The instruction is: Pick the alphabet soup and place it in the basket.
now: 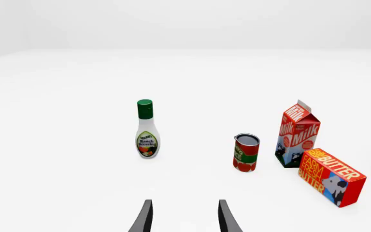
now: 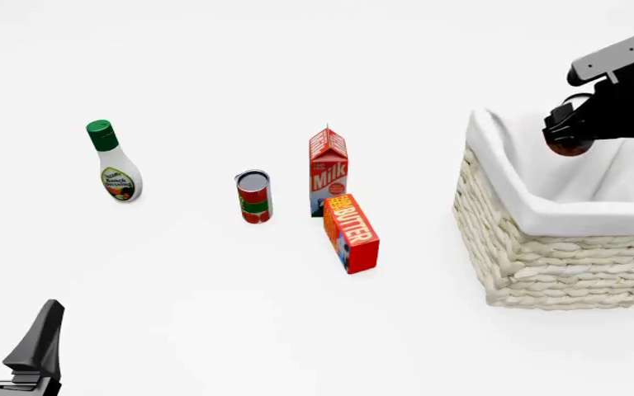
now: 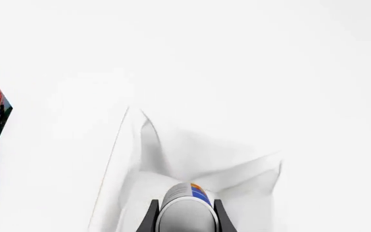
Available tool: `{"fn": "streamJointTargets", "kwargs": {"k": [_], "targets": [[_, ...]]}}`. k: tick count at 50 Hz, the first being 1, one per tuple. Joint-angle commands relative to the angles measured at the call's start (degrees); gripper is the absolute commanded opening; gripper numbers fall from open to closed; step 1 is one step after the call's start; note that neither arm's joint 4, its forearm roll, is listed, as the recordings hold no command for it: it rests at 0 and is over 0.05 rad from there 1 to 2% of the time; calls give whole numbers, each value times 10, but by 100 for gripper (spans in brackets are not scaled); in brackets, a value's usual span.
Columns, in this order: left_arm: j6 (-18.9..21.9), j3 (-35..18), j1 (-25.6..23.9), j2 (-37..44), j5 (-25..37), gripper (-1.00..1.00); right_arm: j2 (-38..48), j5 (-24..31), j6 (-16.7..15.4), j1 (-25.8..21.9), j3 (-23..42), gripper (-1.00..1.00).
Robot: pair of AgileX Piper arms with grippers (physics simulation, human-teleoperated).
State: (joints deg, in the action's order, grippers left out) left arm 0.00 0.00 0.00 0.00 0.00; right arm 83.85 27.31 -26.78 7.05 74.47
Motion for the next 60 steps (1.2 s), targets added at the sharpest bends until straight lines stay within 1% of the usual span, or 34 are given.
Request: {"fn": "streamJointTargets", "kwargs": {"k": [1,15,22,27,33,35,47,54,58,60], "targets": [[0,0,0,0,0,100,9,-26,12,9,-19,-100],[0,0,0,0,0,100,29,-53,15,6,-46,-100],[0,0,0,0,0,100,34,-51,19,6,-41,-100],[0,0,0,0,0,100,40,-58,18,10,-42,-100],[0,0,0,0,0,100,49,-65,25,8,-43,-100],[0,0,0,0,0,100,55,-70,21,10,-46,-100],[0,0,0,0,0,100,67,-78,22,12,-44,-100],[0,0,0,0,0,100,84,-100,25,13,-60,-100],[0,0,0,0,0,100,84,-100,25,13,-60,-100],[0,0,0,0,0,100,86,-97,25,21,-56,-100]]}}
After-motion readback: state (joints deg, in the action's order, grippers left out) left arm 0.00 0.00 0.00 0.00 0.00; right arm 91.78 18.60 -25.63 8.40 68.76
